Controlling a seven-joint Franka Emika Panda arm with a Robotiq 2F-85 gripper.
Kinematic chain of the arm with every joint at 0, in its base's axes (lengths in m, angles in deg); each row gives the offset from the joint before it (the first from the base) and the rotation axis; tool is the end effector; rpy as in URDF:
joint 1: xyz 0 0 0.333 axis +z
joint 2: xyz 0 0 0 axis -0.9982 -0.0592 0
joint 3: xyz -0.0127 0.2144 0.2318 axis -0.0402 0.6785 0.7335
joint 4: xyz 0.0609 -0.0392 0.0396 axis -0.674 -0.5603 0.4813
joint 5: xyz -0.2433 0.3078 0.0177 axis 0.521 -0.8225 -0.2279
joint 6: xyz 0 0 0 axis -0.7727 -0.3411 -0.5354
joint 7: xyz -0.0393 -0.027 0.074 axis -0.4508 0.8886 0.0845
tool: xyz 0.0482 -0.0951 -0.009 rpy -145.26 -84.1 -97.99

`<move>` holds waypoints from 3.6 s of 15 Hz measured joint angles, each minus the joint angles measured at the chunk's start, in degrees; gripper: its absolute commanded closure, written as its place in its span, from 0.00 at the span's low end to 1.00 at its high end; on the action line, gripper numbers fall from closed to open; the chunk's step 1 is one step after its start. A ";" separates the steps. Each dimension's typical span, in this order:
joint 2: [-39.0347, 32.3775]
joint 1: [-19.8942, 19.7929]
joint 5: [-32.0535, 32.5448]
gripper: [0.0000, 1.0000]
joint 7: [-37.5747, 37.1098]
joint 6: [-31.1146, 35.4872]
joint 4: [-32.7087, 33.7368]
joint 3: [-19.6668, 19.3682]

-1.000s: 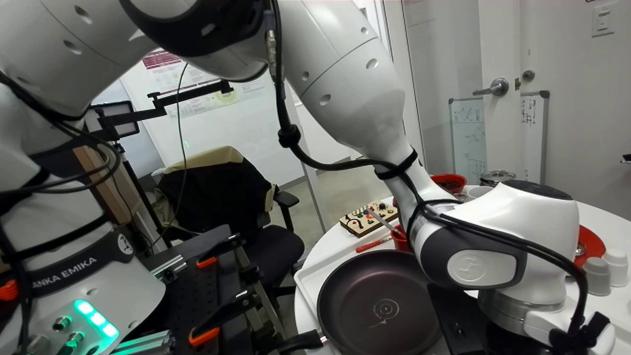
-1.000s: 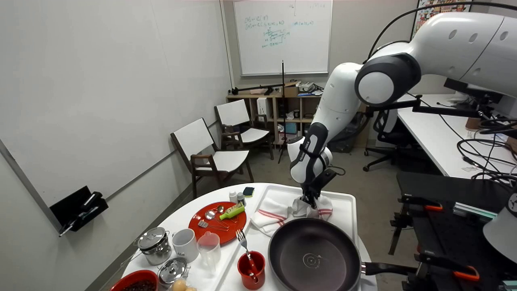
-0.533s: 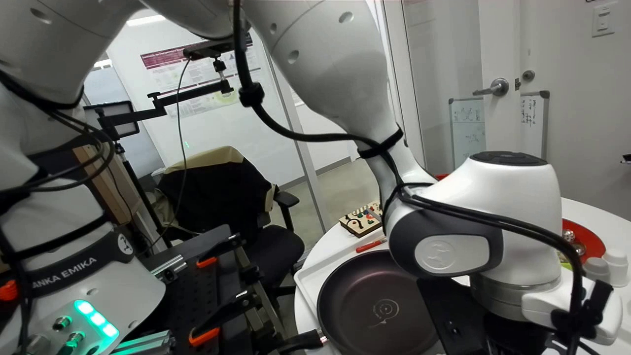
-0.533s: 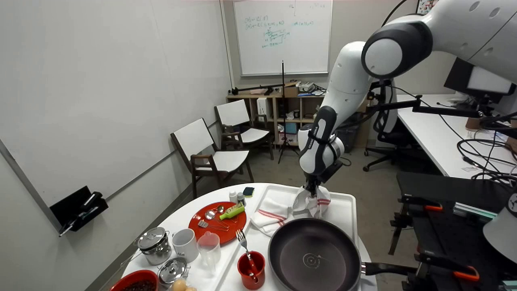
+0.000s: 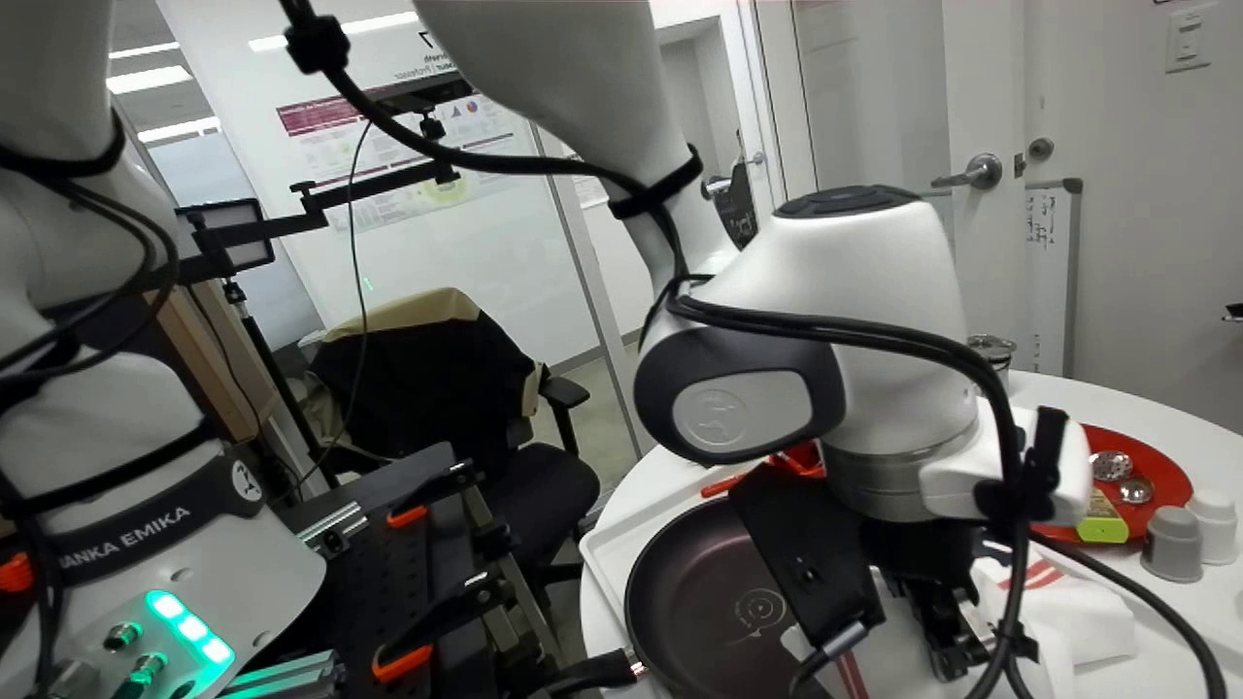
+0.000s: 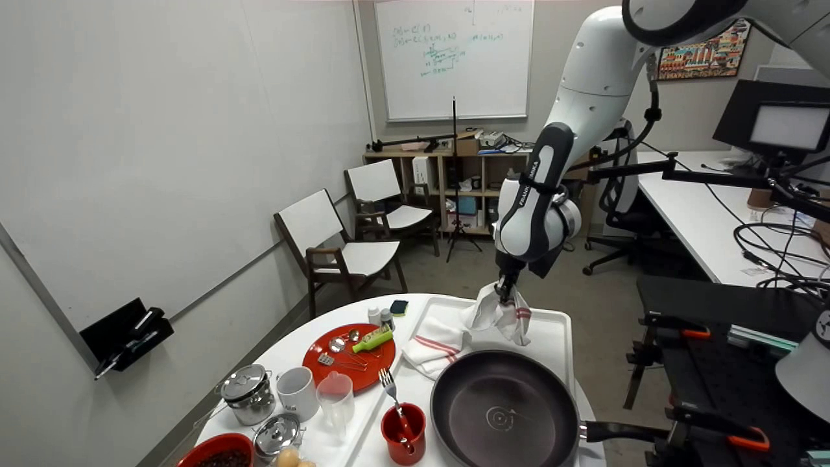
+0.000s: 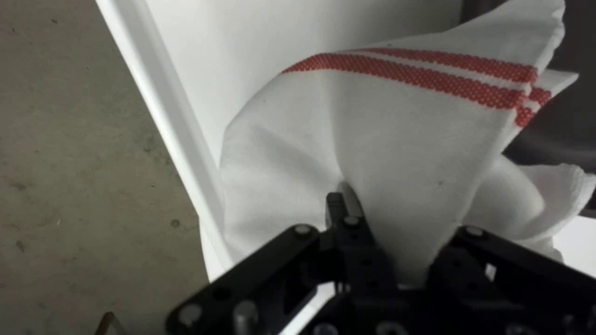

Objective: Wipe the pan with the white towel

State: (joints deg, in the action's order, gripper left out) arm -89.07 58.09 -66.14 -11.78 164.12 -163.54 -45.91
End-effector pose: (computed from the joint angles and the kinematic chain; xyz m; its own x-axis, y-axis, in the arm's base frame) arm 0.4721 -0.2709 0.0361 0.9622 -0.2531 0.1001 -0.2573 -0.9659 0.0303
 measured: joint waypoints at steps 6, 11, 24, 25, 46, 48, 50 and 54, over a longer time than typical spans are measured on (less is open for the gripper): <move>6.56 -1.65 6.36 0.97 3.27 7.32 -11.75 5.23; 7.73 6.91 13.71 0.97 3.75 7.56 -15.07 -1.02; 5.17 38.01 18.35 0.97 4.00 19.98 -22.69 -20.92; 5.09 38.89 18.27 0.97 4.10 21.25 -23.64 -21.07; 5.00 55.76 9.26 0.89 5.52 24.02 -26.22 -26.42; 5.00 55.75 9.17 0.89 5.52 24.02 -26.22 -26.50; 4.99 55.75 9.16 0.89 5.52 24.02 -26.22 -26.52; 4.99 55.75 9.15 0.89 5.52 24.02 -26.22 -26.52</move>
State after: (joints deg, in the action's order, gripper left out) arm -84.07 113.84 -56.99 -6.25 188.14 -189.76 -72.43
